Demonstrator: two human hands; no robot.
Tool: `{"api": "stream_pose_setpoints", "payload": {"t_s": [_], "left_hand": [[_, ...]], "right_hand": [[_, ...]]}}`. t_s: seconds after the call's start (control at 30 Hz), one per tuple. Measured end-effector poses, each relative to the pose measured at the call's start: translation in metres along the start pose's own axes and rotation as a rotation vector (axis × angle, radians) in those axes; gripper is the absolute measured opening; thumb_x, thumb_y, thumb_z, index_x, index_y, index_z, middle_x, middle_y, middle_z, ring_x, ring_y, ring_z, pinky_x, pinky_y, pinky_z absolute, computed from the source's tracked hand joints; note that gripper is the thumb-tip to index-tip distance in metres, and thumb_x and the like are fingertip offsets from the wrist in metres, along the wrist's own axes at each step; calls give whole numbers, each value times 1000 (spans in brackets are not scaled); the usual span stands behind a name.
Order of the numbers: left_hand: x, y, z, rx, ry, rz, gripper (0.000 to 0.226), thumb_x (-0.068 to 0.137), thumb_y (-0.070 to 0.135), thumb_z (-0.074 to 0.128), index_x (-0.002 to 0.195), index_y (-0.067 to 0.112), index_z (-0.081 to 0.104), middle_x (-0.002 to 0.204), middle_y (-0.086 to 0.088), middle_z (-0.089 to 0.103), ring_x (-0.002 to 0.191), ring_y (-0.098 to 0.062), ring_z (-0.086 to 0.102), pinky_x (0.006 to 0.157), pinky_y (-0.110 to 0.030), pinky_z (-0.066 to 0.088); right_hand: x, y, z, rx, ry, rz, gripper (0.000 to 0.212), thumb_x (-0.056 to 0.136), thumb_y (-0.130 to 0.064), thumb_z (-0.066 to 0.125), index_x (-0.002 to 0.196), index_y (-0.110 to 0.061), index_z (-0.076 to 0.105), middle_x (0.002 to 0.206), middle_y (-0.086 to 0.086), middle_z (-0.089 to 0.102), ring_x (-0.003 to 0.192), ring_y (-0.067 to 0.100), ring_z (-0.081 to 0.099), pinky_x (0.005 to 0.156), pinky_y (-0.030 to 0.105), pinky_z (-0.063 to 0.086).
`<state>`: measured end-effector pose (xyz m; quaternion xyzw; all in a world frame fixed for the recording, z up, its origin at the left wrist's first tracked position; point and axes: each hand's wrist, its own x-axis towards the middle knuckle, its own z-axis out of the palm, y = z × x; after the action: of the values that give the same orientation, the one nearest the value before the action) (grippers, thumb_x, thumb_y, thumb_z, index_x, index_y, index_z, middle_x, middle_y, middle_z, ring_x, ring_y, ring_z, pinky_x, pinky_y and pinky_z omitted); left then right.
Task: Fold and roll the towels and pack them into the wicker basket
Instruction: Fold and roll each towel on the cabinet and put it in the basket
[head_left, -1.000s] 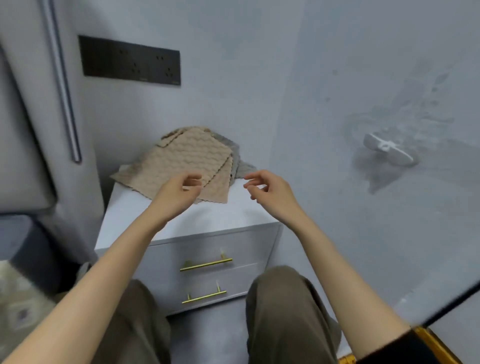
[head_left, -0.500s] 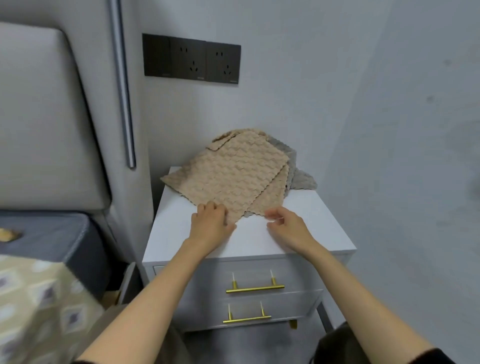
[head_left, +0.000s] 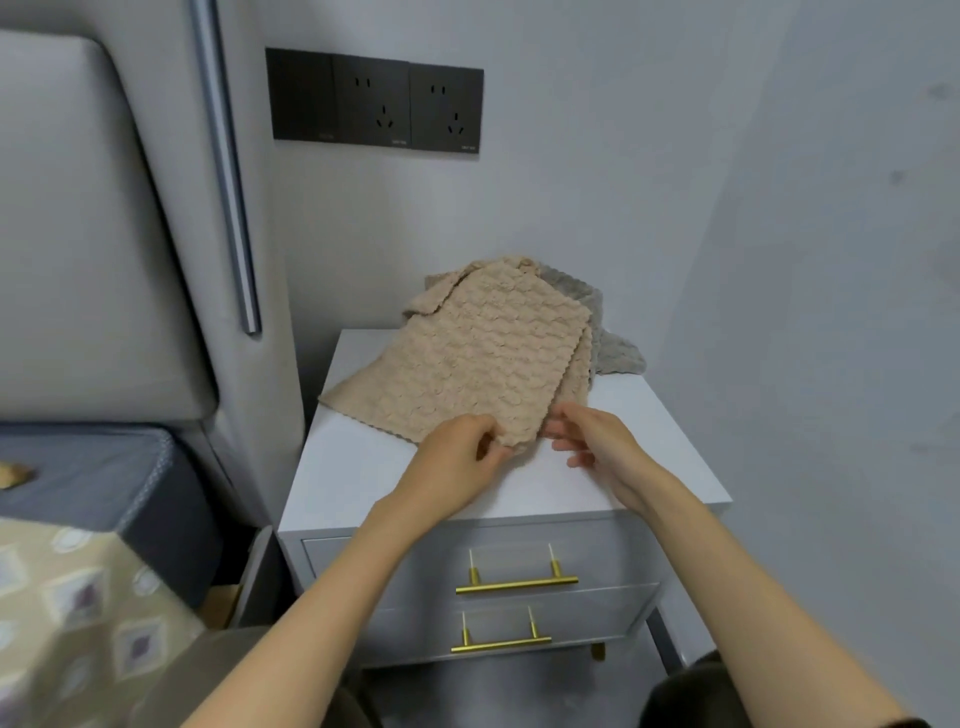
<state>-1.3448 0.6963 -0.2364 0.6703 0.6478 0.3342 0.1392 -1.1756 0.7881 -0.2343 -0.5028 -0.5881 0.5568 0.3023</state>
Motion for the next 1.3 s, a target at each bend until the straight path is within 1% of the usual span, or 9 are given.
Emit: {"api": "stream_pose_setpoints", "payload": {"t_s": [0.23,0.3,0.4,0.57,0.73,0.87,1.0,1.17,1.3], "left_hand": [[-14,22,11,-261,-382,5,16,86,28,69,92,13,70,74,10,58,61,7,49,61,-5,37],[-14,21,11,-279,-438,-1,20,84,32,70,100,20,72,82,10,65,67,7,52,64,-6,40],[-8,16,4,-287,-331,-14,17,88,35,64,99,25,72,86,11,70,72,1,60,70,-14,48],[18,-13,-5,-61,163,-175,23,91,27,56,112,20,60,110,0,61,101,-15,55,87,-29,47],[31,-27,-8,-1,155,-445,66,89,40,56,143,15,30,140,-16,37,133,-33,28,106,-45,29],[42,-31,-8,-133,161,-585,71,76,67,52,123,14,50,113,-10,64,113,-32,54,102,-50,38],[43,-35,-10,-271,168,-593,54,77,65,56,65,13,51,62,-3,60,75,-25,60,76,-34,48],[38,-45,-12,-391,114,-506,32,69,46,63,75,16,53,64,3,69,81,-24,70,84,-50,53],[23,-8,-24,-556,219,-458,15,88,16,61,79,15,50,74,-3,58,64,-16,52,54,-26,40]], "right_hand": [[-3,-3,1,228,81,23,17,91,-12,60,105,-3,66,99,10,71,86,19,68,73,27,54],[-7,-4,-3,198,136,34,8,91,-8,56,90,-7,64,85,7,69,73,16,65,62,25,52],[-12,-6,-16,169,240,32,23,88,-7,50,67,-15,45,58,-1,47,44,8,46,40,17,36],[-15,1,-40,77,411,9,26,81,-13,48,62,-20,32,59,-2,32,57,16,32,53,30,25],[-16,7,-58,11,468,18,25,81,-15,44,62,-21,29,60,-1,30,57,17,29,52,29,22],[-18,5,-67,85,424,107,27,84,-10,44,63,-20,33,55,-3,31,46,13,27,39,19,23],[-28,0,-69,146,281,148,11,91,-14,57,82,-9,61,70,4,64,57,15,60,43,19,44],[-38,3,-77,109,221,-5,17,95,-15,56,102,-5,68,93,9,71,77,16,67,61,25,52],[-48,1,-87,174,281,-160,16,97,-16,52,99,-13,68,93,5,71,84,16,66,64,23,51]]}}
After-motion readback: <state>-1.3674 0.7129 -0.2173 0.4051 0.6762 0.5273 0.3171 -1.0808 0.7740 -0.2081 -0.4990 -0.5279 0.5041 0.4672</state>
